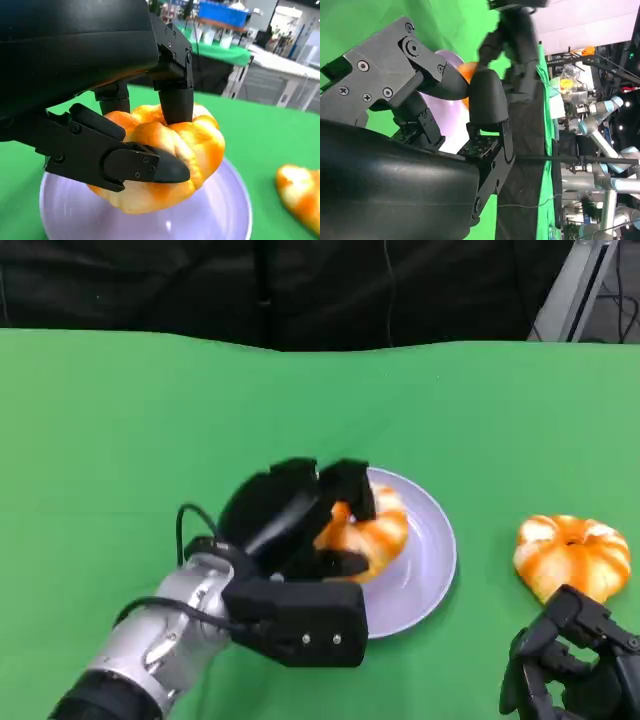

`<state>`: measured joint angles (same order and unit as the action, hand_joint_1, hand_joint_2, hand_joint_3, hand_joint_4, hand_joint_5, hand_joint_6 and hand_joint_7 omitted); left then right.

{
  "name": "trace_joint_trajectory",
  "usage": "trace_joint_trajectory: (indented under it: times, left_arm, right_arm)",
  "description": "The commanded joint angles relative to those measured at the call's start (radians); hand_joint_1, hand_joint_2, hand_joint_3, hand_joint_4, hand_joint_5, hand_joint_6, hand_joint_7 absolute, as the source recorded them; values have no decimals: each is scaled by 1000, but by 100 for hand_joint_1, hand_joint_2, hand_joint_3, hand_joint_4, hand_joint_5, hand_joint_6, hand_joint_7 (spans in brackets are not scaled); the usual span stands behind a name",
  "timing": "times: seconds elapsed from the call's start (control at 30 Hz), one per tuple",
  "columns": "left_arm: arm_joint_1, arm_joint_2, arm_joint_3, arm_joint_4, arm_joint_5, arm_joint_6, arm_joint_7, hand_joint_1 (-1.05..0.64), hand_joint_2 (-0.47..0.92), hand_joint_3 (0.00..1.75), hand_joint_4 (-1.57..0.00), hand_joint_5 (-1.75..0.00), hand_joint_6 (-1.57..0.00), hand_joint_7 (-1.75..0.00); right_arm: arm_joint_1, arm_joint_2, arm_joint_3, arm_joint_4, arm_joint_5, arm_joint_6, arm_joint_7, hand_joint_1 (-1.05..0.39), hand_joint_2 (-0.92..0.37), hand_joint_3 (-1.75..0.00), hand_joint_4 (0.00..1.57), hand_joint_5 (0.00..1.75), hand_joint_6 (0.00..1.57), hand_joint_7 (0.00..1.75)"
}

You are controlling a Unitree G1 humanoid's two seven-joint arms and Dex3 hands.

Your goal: Grasp the bread from the table and place it into the plate.

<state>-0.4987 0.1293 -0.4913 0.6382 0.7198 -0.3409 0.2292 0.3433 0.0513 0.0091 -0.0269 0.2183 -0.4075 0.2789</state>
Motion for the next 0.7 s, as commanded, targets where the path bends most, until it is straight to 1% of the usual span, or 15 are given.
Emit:
trace_joint_trajectory:
  times: [0.03,0.07,0.1,0.13,0.17,0.2,0.23,0.3,0.33,0.37,0.4,0.57,0.7]
  left_arm:
    - [-45,2,-23,133,20,-51,85,-4,92,37,-45,-155,-52,-127]
    - [-51,3,-28,149,24,-55,89,-11,92,35,-48,-127,-60,-95]
    - [-56,3,-30,160,26,-58,91,-14,92,34,-50,-115,-66,-78]
    - [-58,14,-38,159,27,-63,59,-15,92,34,-52,-109,-69,-69]
    - [-59,24,-45,161,27,-70,34,-48,92,38,-41,-60,-58,-35]
    - [-57,32,-51,160,26,-73,9,-63,92,42,-37,-36,-54,-19]
    - [-55,36,-55,159,25,-74,-7,-79,92,46,-28,-17,-46,-8]
    - [-48,41,-61,147,22,-65,-33,-90,92,53,-15,-5,-36,-2]
    - [-43,45,-65,137,26,-55,-46,-93,92,56,-12,-2,-33,-1]
    - [-38,47,-69,129,29,-47,-55,-98,92,61,-5,-1,-25,0]
    - [-35,49,-71,124,31,-41,-60,-99,92,64,-2,0,-22,0]
    - [-8,48,-53,89,-16,-39,-103,-104,92,70,0,0,-14,0]
    - [22,52,-30,54,-57,-46,-119,-105,92,70,0,0,-12,0]
  right_arm:
    - [10,-2,-3,-16,12,0,-7,-13,-50,-130,89,175,77,164]
    - [10,-2,-3,-17,12,2,-7,-13,-50,-130,89,175,77,164]
    - [10,-2,-3,-17,13,3,-7,-13,-50,-130,89,175,77,164]
    - [13,-3,-1,-21,13,5,-6,-13,-50,-130,89,175,77,164]
    - [13,-4,-1,-19,14,0,-3,-13,-51,-130,89,175,77,164]
    - [10,-4,-1,-12,15,-10,2,-13,-51,-130,88,175,76,164]
    - [7,-4,-2,-7,16,-18,5,-14,-51,-130,89,175,76,164]
    - [8,-3,-2,-9,16,-13,2,-15,-50,-129,89,175,76,164]
    - [9,-3,-2,-11,18,-7,1,-15,-50,-129,89,175,77,164]
    - [10,-2,-2,-12,19,-4,1,-14,-50,-130,90,175,77,164]
    - [10,-2,-2,-12,20,-3,1,-14,-50,-130,90,175,77,163]
    - [9,-9,-5,-15,30,7,6,-14,-50,-130,89,175,77,162]
    - [13,-7,-4,-22,31,12,2,-14,-50,-130,89,175,77,162]
